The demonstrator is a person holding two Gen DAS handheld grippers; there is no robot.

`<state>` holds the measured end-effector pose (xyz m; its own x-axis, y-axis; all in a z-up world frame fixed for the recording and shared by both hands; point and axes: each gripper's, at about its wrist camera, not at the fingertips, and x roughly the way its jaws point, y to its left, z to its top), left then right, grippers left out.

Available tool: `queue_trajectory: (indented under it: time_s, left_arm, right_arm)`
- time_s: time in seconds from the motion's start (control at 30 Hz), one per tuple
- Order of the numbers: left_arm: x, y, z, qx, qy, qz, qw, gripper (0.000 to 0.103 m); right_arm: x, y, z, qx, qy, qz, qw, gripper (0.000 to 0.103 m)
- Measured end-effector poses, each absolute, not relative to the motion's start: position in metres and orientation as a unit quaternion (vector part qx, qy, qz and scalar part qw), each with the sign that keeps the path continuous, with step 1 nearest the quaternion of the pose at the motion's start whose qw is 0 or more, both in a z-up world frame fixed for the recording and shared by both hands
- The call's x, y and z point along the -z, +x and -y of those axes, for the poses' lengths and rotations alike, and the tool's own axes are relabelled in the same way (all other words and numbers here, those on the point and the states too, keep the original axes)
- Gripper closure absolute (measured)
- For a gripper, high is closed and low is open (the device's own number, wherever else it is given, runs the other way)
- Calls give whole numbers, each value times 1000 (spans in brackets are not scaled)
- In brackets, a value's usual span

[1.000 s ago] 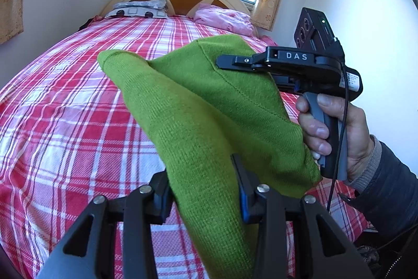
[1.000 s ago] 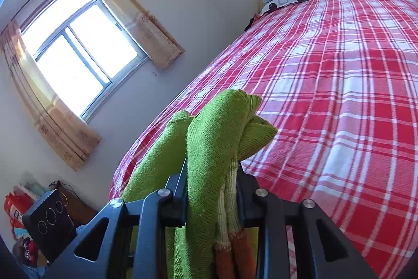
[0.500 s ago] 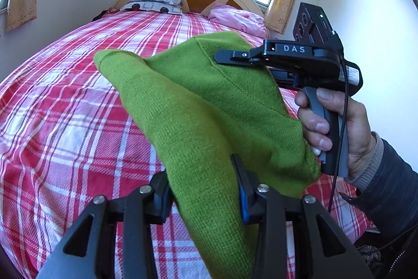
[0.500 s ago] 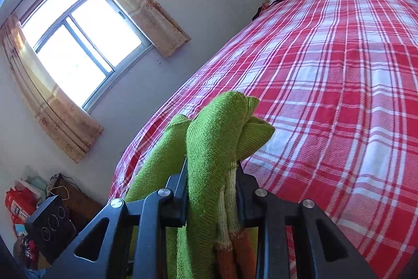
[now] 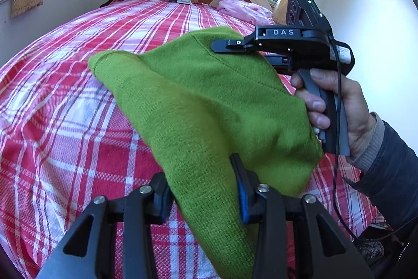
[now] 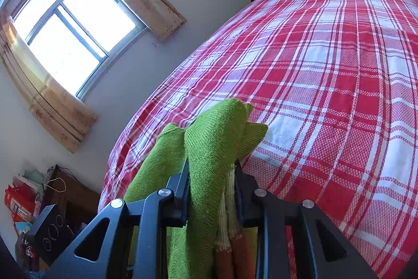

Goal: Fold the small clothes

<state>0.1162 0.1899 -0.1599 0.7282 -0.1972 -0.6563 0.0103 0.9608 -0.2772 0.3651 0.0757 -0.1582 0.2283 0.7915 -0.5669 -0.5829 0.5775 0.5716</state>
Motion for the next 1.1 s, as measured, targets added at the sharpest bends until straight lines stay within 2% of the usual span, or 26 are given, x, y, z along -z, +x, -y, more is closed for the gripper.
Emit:
queue_trajectory:
  time_s: [0.13,0.2,0.37,0.43,0.5,0.57,0.67,0.7,0.73,0.83,0.97,1.1]
  left_arm:
    - [167,118,-192,56,-131,-370,918,59]
    - [169,117,-192,55,-135,-373,916,52]
    - [157,107,-186,49,-109,-369,922,51]
    - [150,101,-182,47,-98,-367,924,48]
    - [145,98,-181,43,-82,-369,925,39]
    - [133,90,-184,24,-57,-349,935,35]
    - [112,80,-197,3,-45,-316,948,19]
    - [108,80,-202,-2,-51,-306,951,13]
    - [106,84,-206,-9,-56,-300,952,12]
    - [117,104,-217,-33,-76,-312,946,12]
    - [150,134,-221,-89,-68,-355,928,12]
    - [170,140,-224,-97,-82,-370,920,3]
  right_arm:
    - [168,370,-76,-426,110,-444,780,76]
    - [177,373,-74,-420,111,-448,782,75]
    - [185,376,-69,-407,105,-456,785,75]
    - [184,375,-69,-400,91,-453,791,71]
    - [181,374,-66,-390,80,-448,801,71]
    - [174,370,-58,-374,74,-442,812,70]
    - [150,352,-39,-375,69,-404,832,70]
    - [140,342,-33,-387,72,-392,831,67]
    - [132,333,-30,-403,75,-385,827,64]
    - [122,309,-29,-445,79,-375,809,58]
    - [141,285,-40,-480,76,-418,768,56]
    - [173,282,-41,-436,46,-455,775,56]
